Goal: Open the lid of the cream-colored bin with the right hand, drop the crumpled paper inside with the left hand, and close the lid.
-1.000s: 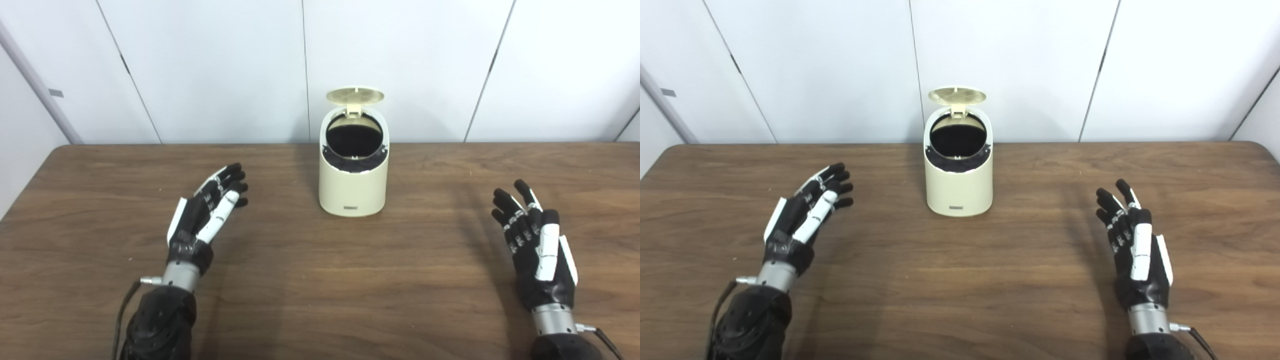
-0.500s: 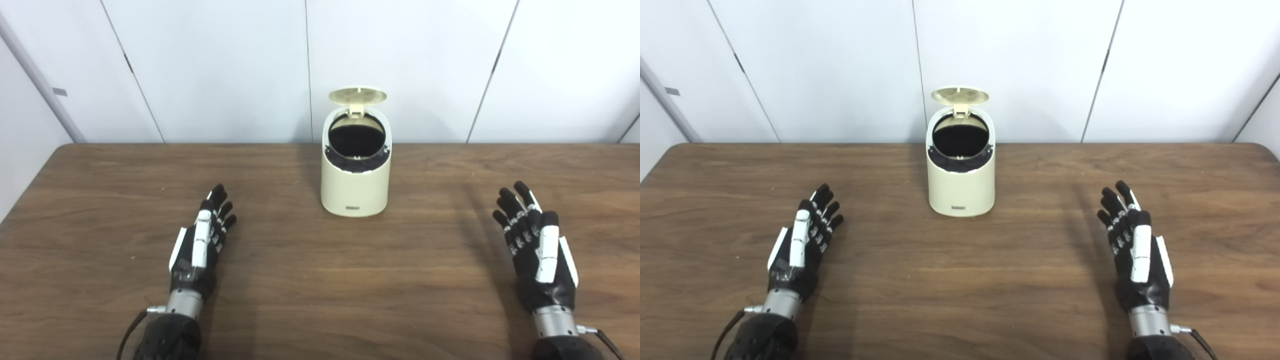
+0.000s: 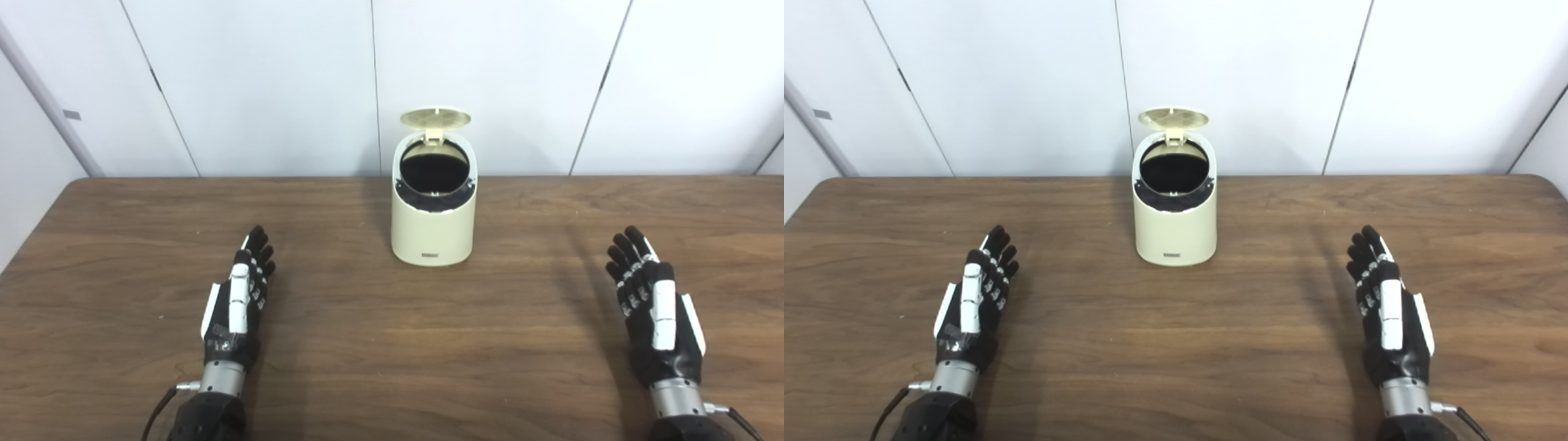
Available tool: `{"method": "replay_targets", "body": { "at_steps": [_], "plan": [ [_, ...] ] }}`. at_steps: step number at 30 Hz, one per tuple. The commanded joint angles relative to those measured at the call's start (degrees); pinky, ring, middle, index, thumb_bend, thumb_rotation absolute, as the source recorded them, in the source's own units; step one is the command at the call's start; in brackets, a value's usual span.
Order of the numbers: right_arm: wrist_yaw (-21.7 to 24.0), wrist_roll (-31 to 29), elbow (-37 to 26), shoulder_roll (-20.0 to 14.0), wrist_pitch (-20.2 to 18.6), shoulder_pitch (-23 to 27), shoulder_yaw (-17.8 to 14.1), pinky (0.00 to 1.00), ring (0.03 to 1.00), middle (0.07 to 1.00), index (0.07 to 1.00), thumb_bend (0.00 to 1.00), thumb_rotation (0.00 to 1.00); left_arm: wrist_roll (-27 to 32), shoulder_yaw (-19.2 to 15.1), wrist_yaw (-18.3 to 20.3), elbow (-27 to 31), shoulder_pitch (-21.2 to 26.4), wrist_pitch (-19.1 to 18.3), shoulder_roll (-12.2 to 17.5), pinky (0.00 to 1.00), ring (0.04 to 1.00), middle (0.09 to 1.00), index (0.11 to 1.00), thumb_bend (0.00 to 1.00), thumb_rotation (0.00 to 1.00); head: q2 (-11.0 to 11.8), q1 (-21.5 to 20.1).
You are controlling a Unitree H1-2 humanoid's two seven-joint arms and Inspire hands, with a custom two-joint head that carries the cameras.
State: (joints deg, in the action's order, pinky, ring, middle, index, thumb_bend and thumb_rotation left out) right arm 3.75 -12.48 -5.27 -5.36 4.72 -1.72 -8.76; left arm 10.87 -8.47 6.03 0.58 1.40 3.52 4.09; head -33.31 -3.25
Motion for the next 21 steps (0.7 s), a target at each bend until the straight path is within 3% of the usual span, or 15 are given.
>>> {"method": "replay_targets", "body": {
  "at_steps": [1,14,21],
  "plan": [
    [0.0,1.0,-0.4,0.0,0.9,-0.8,0.5,0.95,0.956,0.949,0.894,0.59,0.89,-0.7,0.1,0.0,-1.4,-1.3,2.1,0.6,1.0,1.0,1.0,1.0,0.53,1.0,0.4,-0.4],
    [-3.0,15.9,-2.8,-2.5,1.8,2.8,3.3,0.95,0.938,0.917,0.871,0.58,0.95,-1.7,0.5,-0.5,-1.4,-1.6,1.3,1.4,1.0,0.995,1.0,1.0,0.44,1.0,4.1,-2.6],
    [-4.9,24.1,-3.0,-4.2,3.4,6.0,4.6,0.88,0.904,0.896,0.868,0.56,0.99,-2.0,0.7,-1.2,-1.1,-1.9,1.2,1.2,1.0,0.99,0.999,1.0,0.4,0.99,5.4,-2.9]
  ]
}}
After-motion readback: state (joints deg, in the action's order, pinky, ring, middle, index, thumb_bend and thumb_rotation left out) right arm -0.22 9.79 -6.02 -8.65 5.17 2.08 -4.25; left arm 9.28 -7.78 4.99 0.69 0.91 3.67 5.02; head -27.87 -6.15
